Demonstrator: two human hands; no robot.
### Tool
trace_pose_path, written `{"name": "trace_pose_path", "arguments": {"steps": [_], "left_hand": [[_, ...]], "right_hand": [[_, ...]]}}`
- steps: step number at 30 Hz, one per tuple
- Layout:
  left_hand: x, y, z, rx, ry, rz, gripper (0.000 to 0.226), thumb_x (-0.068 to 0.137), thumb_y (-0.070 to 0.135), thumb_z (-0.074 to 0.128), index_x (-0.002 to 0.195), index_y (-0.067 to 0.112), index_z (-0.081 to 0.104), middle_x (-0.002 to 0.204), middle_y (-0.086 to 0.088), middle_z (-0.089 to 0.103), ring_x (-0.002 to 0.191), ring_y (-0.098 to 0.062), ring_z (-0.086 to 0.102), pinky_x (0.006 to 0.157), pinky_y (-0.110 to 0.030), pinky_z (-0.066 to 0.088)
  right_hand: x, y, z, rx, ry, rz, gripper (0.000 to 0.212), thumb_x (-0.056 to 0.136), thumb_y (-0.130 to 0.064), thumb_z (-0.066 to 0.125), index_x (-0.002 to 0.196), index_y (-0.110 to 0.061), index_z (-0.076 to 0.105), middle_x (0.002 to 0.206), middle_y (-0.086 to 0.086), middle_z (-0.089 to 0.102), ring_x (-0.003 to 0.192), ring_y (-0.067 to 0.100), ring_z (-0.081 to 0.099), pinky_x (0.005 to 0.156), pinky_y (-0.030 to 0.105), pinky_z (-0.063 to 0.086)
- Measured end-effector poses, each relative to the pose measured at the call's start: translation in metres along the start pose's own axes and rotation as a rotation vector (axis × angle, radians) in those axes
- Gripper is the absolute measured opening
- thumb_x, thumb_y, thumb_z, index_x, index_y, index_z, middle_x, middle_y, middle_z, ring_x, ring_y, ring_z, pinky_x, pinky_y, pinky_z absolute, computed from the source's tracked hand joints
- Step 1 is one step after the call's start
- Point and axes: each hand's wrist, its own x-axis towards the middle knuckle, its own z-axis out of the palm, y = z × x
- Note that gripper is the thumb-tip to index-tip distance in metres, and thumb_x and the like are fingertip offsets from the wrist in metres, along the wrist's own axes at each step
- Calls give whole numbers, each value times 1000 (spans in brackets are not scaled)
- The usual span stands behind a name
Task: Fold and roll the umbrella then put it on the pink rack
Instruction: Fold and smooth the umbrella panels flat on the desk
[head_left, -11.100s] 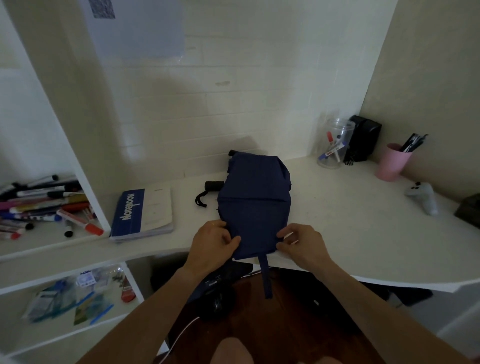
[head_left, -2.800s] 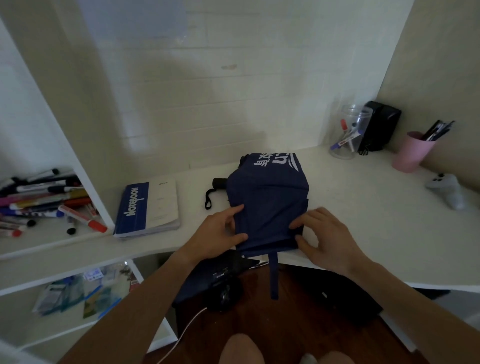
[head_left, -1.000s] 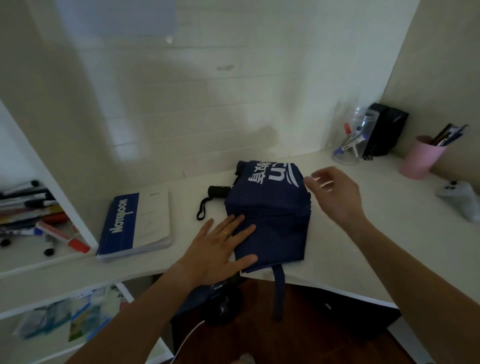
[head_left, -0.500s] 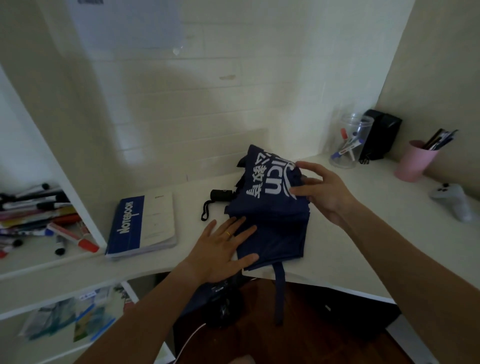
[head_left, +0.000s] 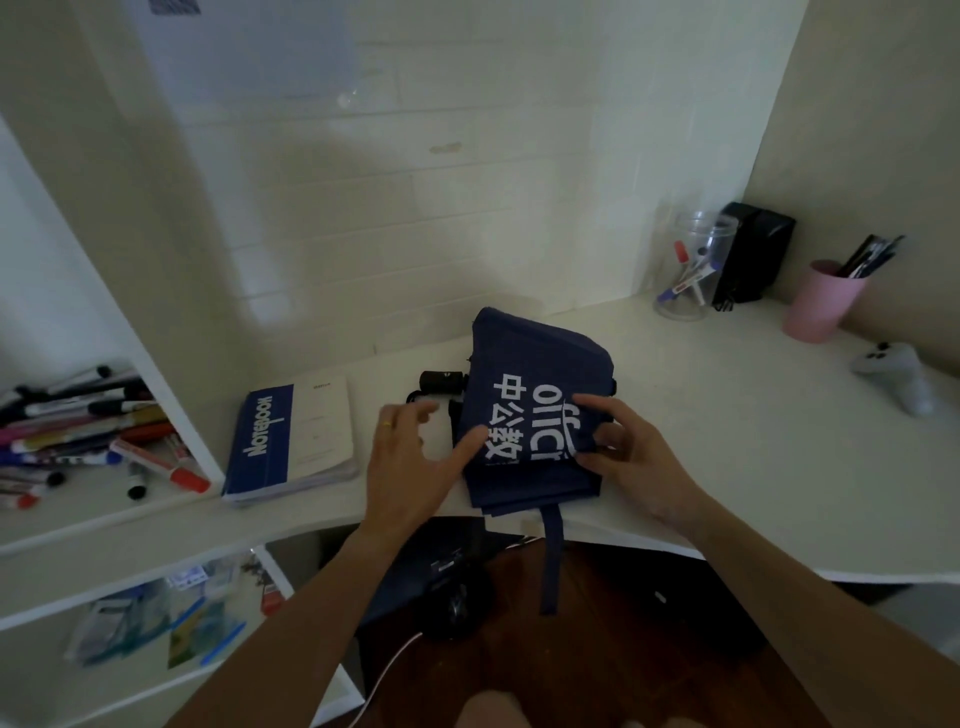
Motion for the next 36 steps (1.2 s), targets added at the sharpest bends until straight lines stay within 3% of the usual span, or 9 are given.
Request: {"name": "trace_pose_path", "arguments": {"steps": [4, 6, 12, 16, 21, 24, 28, 32, 36], "left_hand": [[7, 25, 3, -401, -258, -231, 28, 81, 51, 77, 92, 25, 78, 93, 14, 76, 87, -3, 71, 72, -13, 51], [4, 26, 8, -452, -261, -253, 23, 82, 35, 82, 99, 20, 77, 96, 11, 77, 94, -8, 71, 70, -10, 52], [6, 19, 11, -618, -134, -461, 89, 67, 11, 93, 141, 17, 44, 130, -2, 54, 102, -5, 59, 86, -24, 51], [12, 12, 10, -720, -132, -646, 82, 70, 35, 91, 135, 8, 50, 119, -12, 70, 102, -22, 68, 72, -31, 52], [12, 16, 13, -514, -116, -525, 56, 77, 39, 86, 119, 12, 62, 110, -6, 72, 89, -16, 68, 62, -25, 51], [10, 15, 16, -499, -126, -470, 52, 77, 26, 88, 119, 13, 60, 113, -8, 68, 98, -17, 68, 72, -26, 55], [13, 16, 14, -603, -153, -461, 58, 78, 8, 85, 125, 14, 52, 112, -7, 65, 98, -15, 66, 62, -15, 54], [16, 25, 16, -682, -90, -465, 55, 83, 20, 82, 126, 16, 47, 97, 6, 55, 93, -14, 65, 83, -34, 59], [16, 23, 20, -638, -91, -408, 57, 84, 26, 82, 129, 20, 48, 100, -15, 69, 92, -20, 70, 78, -30, 61]], "right_hand": [[-3, -3, -2, -24, -22, -5, 70, 84, 9, 71, 135, -36, 54, 114, 15, 66, 113, 25, 65, 101, 44, 54], [-4, -1, -3, -25, -8, -19, 71, 83, 9, 72, 134, -36, 55, 118, 13, 65, 112, 22, 66, 101, 41, 55], [-5, 4, -3, -40, 68, -60, 62, 83, 9, 72, 127, -32, 60, 97, 24, 52, 103, 29, 63, 101, 33, 54], [-6, 3, -4, -17, 71, -70, 54, 83, 10, 71, 122, -26, 63, 92, 21, 58, 100, 24, 66, 99, 32, 55], [-7, 1, -2, -34, 42, -99, 54, 84, 10, 71, 122, -27, 62, 108, 6, 57, 105, 20, 63, 91, 26, 55], [-8, 0, -6, -30, 59, -114, 52, 84, 7, 72, 123, -26, 62, 98, 9, 55, 101, 24, 62, 95, 29, 53], [-10, 1, -11, -2, 89, -139, 45, 85, 1, 74, 121, -23, 64, 89, 15, 61, 95, 27, 64, 101, 30, 50], [-12, 1, -14, 17, 103, -138, 38, 84, -2, 76, 116, -21, 67, 86, 16, 64, 91, 23, 66, 95, 26, 51], [-11, 1, -16, -24, 92, -108, 30, 84, -3, 77, 108, -21, 74, 85, 8, 71, 95, 20, 70, 96, 26, 54]]}}
